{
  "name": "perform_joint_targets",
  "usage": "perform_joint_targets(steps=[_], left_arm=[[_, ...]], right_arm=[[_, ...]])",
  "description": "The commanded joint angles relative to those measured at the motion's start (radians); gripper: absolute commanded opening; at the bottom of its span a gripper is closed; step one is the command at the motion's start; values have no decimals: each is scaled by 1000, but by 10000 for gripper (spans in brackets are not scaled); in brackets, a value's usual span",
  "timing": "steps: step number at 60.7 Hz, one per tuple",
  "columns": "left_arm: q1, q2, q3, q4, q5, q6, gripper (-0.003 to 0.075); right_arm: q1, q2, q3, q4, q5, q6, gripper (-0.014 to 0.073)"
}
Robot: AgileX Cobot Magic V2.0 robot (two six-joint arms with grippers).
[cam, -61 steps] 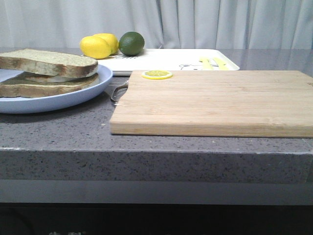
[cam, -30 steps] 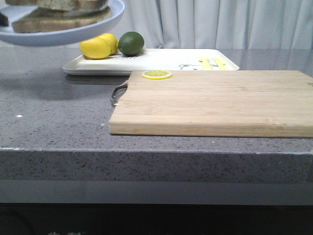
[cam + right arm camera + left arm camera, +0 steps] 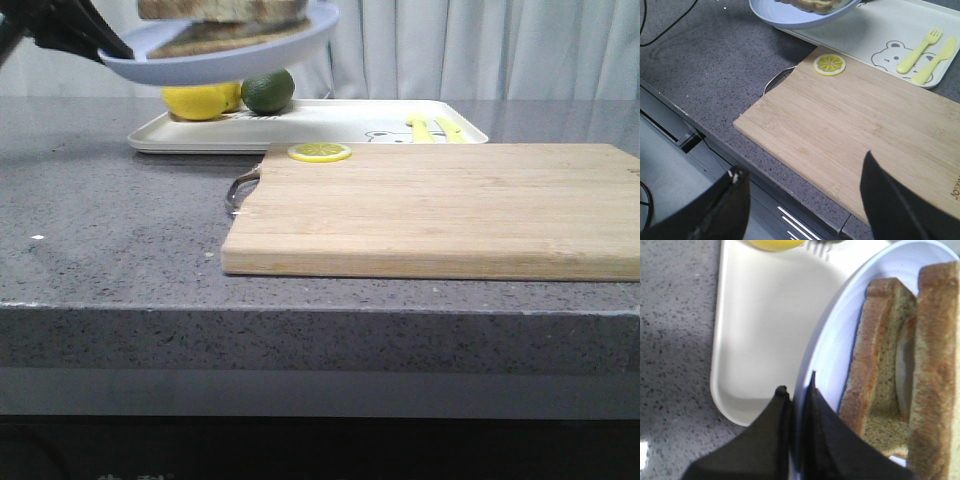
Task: Place bread and move sandwich to tray
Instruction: 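Grip the plate rim with the left gripper and lift it onto the tray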
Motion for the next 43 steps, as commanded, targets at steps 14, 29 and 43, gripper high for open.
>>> perform_joint_targets(steps=[14, 29, 43], left_arm=[[-29, 105, -224, -53, 64, -147, -20], [-37, 110, -231, -17, 68, -147, 38], [-37, 110, -233, -22, 72, -147, 300]], right_arm=[[-6, -2, -25, -2, -67, -2, 489], [-6, -2, -25, -2, -67, -2, 489], [-6, -2, -25, -2, -67, -2, 489]])
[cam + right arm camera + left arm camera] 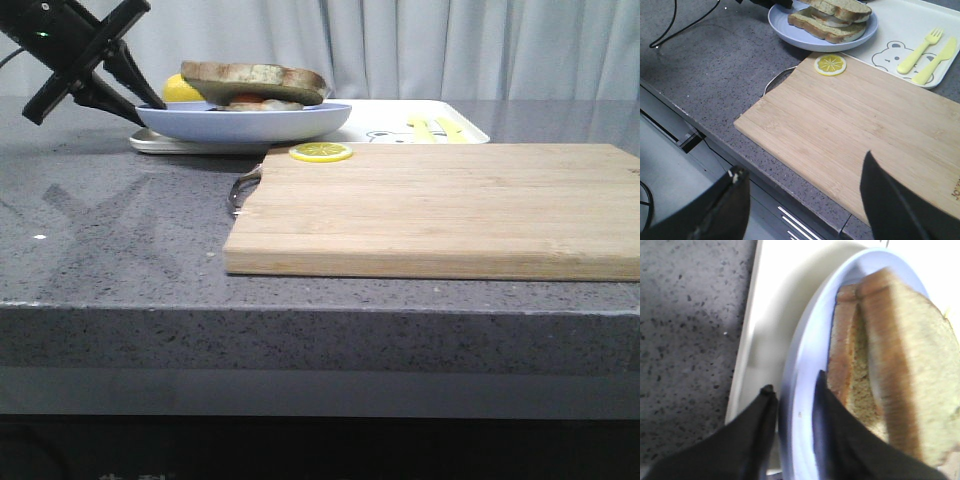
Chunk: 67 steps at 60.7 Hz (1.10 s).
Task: Place bread and move sandwich to tray
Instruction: 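Grip the plate rim with the left gripper and lift it onto the tray, then open the left gripper and withdraw it from the plate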
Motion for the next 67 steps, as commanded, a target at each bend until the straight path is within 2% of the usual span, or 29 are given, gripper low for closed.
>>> perform_joint_targets(steps=[1, 20, 31, 38, 51, 67], left_arm=[[-6, -77, -35, -74, -5, -11, 305], [-6, -191, -35, -70, 68, 99, 292], [-8, -332, -31, 1, 73, 122, 292], [-10, -447, 26, 34, 55, 159, 292], [-10, -756, 303, 77, -68, 281, 292], [-10, -1129, 763, 77, -167, 491, 292]], right_arm=[[-6, -2, -25, -2, -67, -2, 489], [-6, -2, -25, -2, -67, -2, 489], [-6, -2, -25, -2, -67, -2, 489], [-6, -2, -25, -2, -67, -2, 489], [-6, -2, -25, -2, -67, -2, 489], [-6, -2, -25, -2, -67, -2, 489]])
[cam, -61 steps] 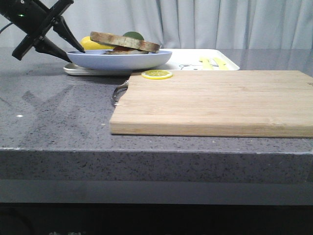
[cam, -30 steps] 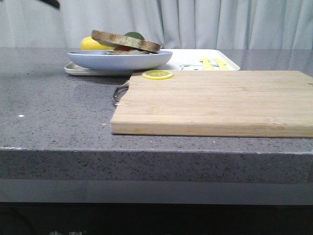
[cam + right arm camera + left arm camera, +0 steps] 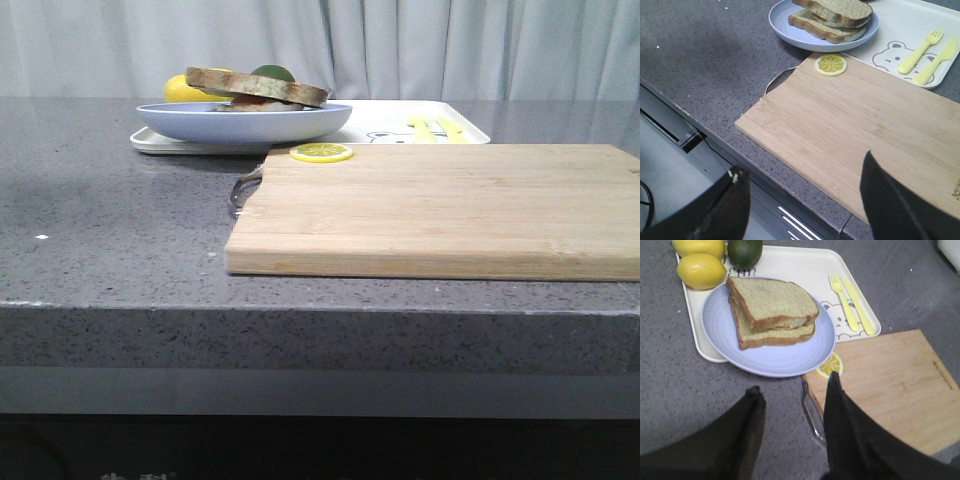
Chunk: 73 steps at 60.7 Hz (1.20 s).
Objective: Place bread and move sandwich to tray
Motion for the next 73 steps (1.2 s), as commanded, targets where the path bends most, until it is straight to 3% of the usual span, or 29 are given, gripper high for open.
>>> perform_joint_targets(steps=[1, 15, 24, 30, 39, 73], left_arm=[[-6, -140, 110, -36, -70, 72, 292], [-6, -408, 394, 19, -77, 86, 292], [-6, -527, 492, 47, 14, 80, 292], [-6, -582, 511, 147, 12, 18, 292], [-6, -649, 511, 428, -51, -205, 292], [-6, -667, 511, 412, -200, -211, 292]], right_arm=[[-6, -2, -25, -2, -67, -2, 489], [-6, -2, -25, -2, -67, -2, 489], [-6, -2, -25, -2, -67, -2, 489], [-6, -2, -25, -2, -67, -2, 489], [-6, -2, -25, -2, -67, -2, 489], [-6, -2, -25, -2, -60, -2, 489]])
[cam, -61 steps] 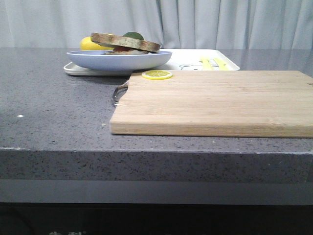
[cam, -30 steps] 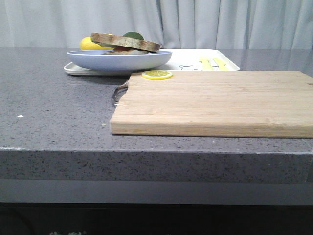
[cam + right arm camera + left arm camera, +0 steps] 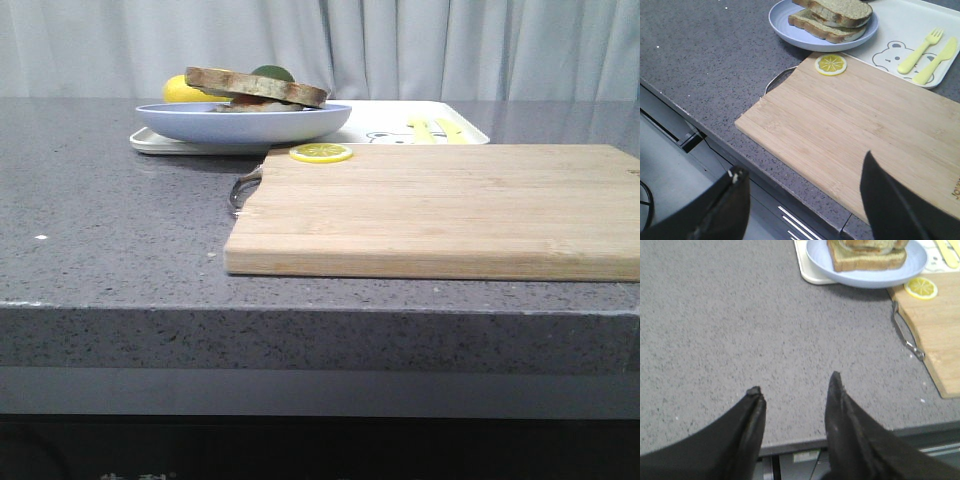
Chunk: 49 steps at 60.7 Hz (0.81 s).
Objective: Place bread and move sandwich to tray
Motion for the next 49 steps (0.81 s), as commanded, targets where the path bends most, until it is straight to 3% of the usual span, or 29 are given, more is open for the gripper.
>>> perform_joint_targets(steps=[1, 10, 15, 24, 35, 49], left_arm=[[-6, 4, -23, -19, -112, -11, 292], [-6, 4, -23, -19, -144, -11, 256], [-6, 4, -23, -19, -151, -11, 169], [-6, 4, -23, -19, -172, -11, -20], [-6, 4, -23, -19, -196, -11, -20], [-6, 4, -23, -19, -196, -11, -20]], right_arm=[[-6, -2, -25, -1, -61, -2, 489], [-6, -2, -25, -1, -56, -2, 461], [-6, -2, -25, -1, -56, -2, 369], [-6, -2, -25, -1, -56, -2, 121], [-6, -2, -25, -1, -56, -2, -71], [-6, -2, -25, -1, -55, -2, -67]])
